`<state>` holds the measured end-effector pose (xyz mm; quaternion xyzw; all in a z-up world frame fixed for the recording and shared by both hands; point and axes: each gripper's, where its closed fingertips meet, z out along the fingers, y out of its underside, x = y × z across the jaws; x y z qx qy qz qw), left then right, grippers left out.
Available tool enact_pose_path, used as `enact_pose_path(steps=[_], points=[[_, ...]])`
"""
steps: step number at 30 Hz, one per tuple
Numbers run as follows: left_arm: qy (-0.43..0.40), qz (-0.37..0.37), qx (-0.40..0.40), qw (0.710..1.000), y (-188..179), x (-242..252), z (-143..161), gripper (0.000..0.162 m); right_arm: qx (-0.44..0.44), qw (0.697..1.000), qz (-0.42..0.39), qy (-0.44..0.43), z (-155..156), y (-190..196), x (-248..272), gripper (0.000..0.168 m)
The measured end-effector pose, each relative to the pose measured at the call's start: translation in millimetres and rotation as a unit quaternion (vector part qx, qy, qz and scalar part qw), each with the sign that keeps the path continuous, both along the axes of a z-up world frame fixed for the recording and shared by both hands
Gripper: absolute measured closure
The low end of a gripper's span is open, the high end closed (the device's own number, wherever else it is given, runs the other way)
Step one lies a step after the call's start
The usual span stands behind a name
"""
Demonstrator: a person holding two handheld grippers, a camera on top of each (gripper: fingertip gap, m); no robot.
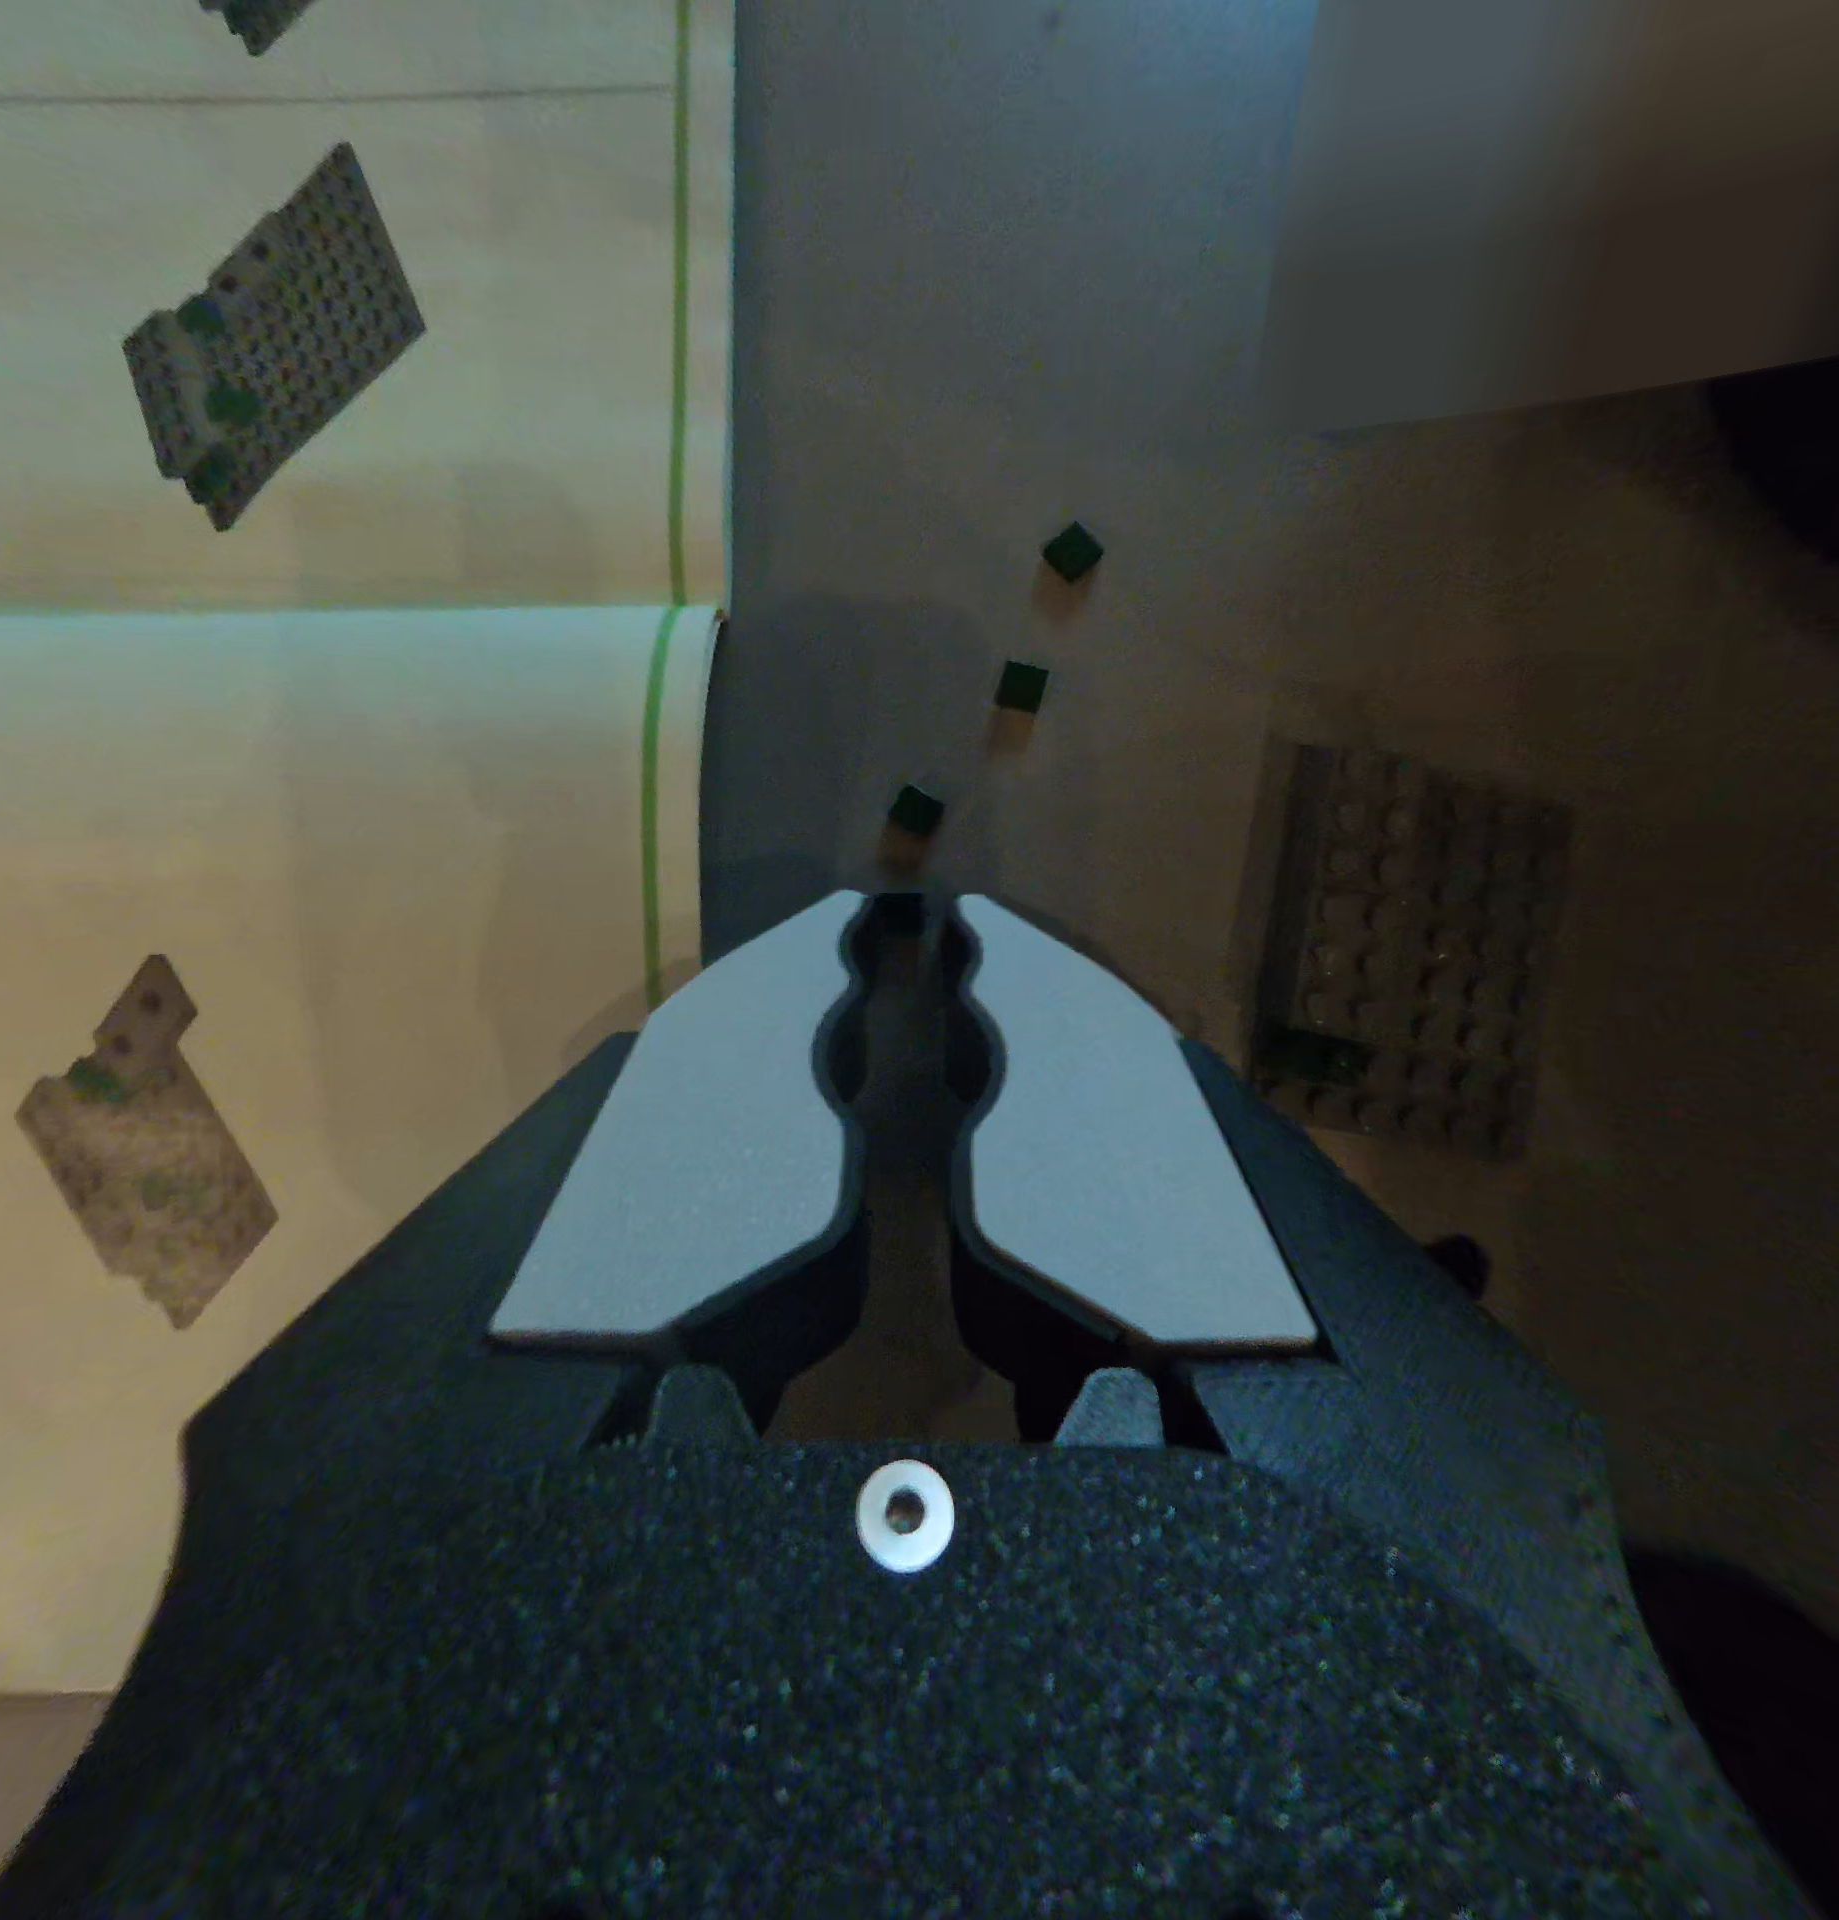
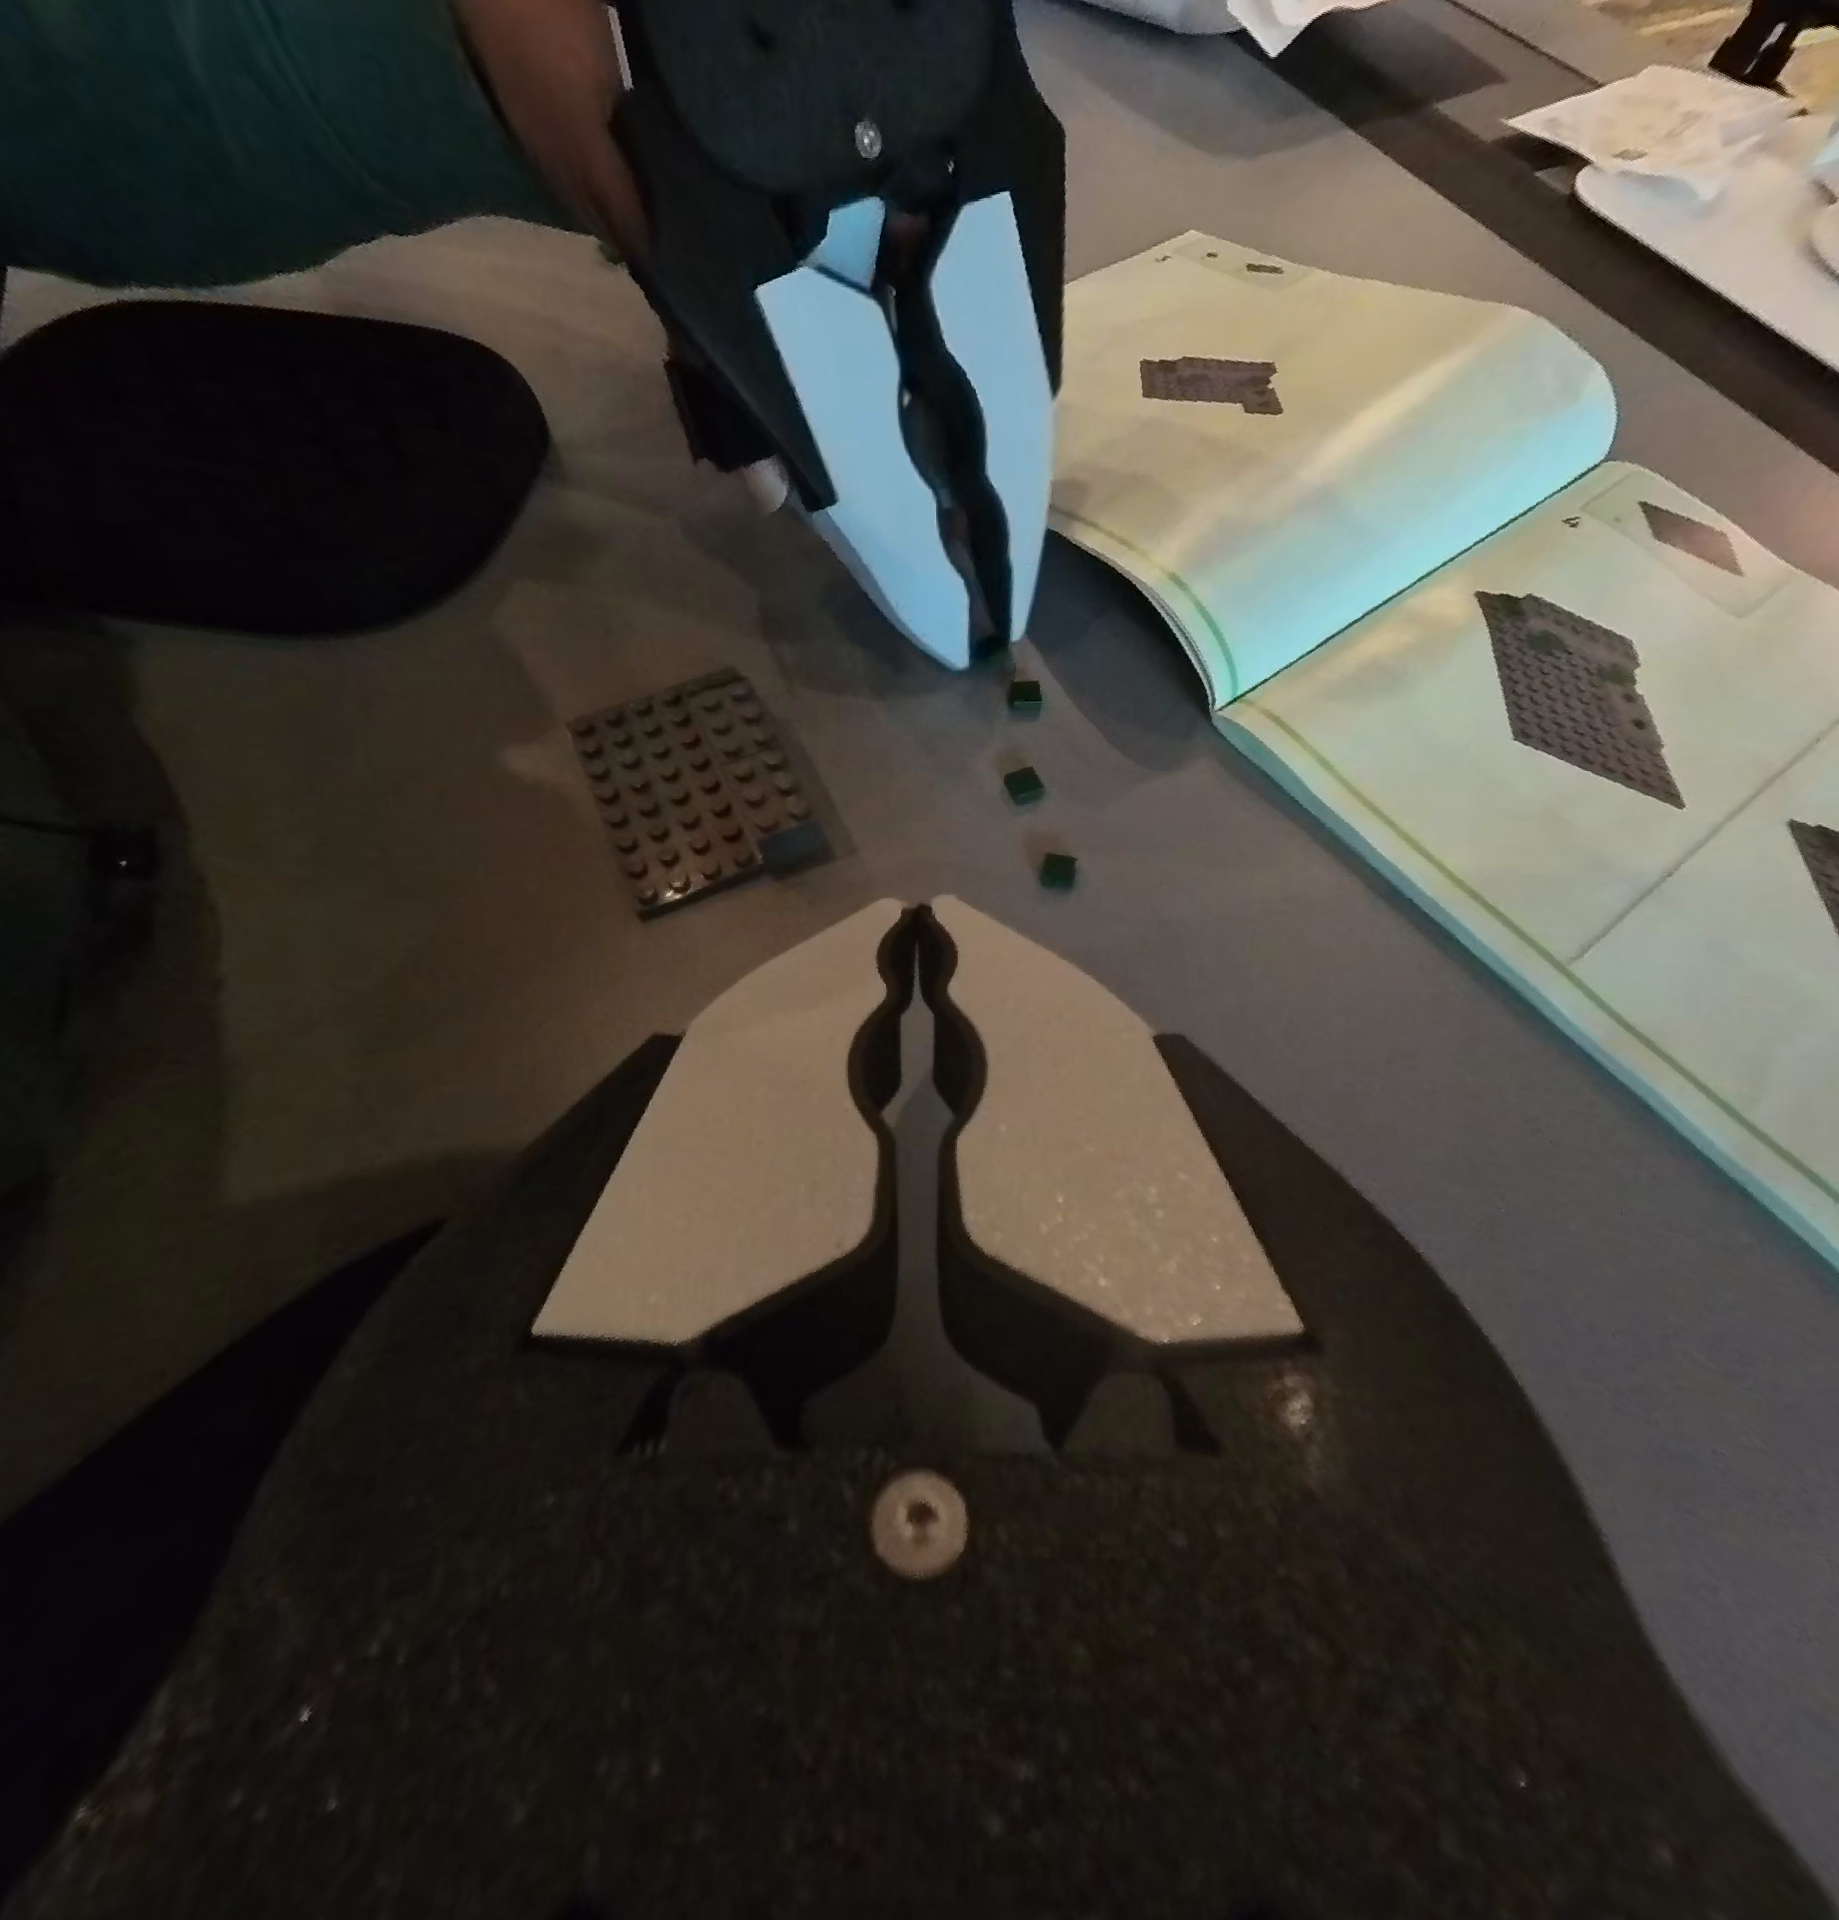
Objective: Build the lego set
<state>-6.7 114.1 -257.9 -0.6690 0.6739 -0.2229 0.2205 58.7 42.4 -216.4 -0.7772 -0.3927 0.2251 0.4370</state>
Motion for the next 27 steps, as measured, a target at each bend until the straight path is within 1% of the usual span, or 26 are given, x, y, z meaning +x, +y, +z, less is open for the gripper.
enact_pose_path(steps=[1,3,8,12,16,18,23,24,26,27], points=[[-0.001,-0.002,-0.001,1.0,-0.8,0.1,0.1,0.145,-0.001,1.0,0.0,-0.001,-0.2,0.2,-0.2,0.168],[-0.007,-0.007,0.002,1.0,-2.4,0.2,0.9,0.142,-0.002,1.0,0.0,-0.004,-0.9,1.0,-0.1,0.168],[-0.032,0.0,0.007,0.999,-6.0,-6.2,10.7,0.14,-0.014,1.0,-0.012,-0.025,-5.5,8.9,2.3,0.168],[-0.052,-0.002,0.007,0.999,-6.1,-10.1,14.3,0.142,-0.03,0.997,-0.011,-0.071,-16.7,25.3,0.8,0.159],[-0.041,-0.011,-0.01,0.999,-8.3,-13.1,7.1,0.14,-0.027,0.995,0.023,-0.097,-20.7,36.1,-14.0,0.157],[-0.042,-0.022,-0.014,0.999,-11.2,-13.7,6.4,0.136,-0.019,0.993,0.046,-0.108,-21.0,41.7,-23.2,0.156],[-0.035,-0.037,-0.017,0.999,-12.5,-14.3,1.4,0.131,-0.003,0.986,0.115,-0.122,-20.1,56.2,-60.9,0.158],[-0.033,-0.038,-0.015,0.999,-12.1,-14.2,0.6,0.13,0.001,0.984,0.128,-0.127,-21.8,58.3,-68.1,0.156],[-0.036,-0.039,-0.019,0.998,-12.8,-14.0,1.3,0.129,0.004,0.98,0.146,-0.133,-26.3,61.5,-79.4,0.158],[-0.036,-0.04,-0.019,0.998,-13.0,-14.4,1.4,0.129,0.002,0.979,0.151,-0.136,-29.1,63.1,-83.1,0.163]])
